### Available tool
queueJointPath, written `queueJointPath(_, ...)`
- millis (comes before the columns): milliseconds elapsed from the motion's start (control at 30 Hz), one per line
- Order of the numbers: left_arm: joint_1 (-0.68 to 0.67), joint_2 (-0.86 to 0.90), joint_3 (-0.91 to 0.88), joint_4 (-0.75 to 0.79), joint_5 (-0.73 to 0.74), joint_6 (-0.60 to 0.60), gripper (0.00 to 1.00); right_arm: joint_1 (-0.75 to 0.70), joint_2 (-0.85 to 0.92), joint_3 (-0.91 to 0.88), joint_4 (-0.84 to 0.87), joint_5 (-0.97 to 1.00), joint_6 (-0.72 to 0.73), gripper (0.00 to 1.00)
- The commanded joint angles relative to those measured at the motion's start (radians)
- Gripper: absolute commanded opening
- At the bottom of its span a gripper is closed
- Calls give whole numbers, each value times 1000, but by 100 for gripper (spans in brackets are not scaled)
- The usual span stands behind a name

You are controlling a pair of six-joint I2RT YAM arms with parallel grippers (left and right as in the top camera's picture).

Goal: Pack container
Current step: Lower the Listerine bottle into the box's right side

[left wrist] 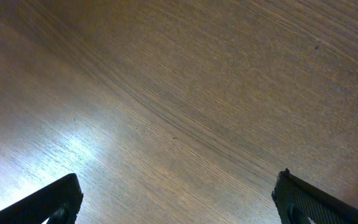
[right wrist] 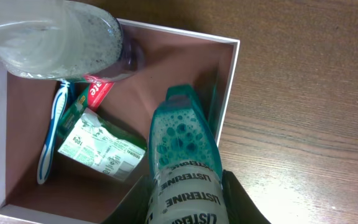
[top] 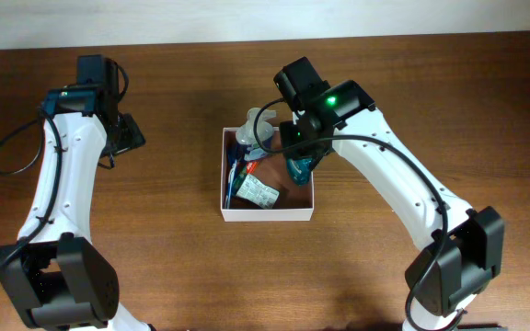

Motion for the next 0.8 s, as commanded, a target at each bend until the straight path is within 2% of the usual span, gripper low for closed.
queueJointPath(0,2,-4,8,-1,4,5,99,7,8,12,10,20,9,24)
queueJointPath(767,2,-4,8,-1,4,5,99,7,35,12,5,20,9,24)
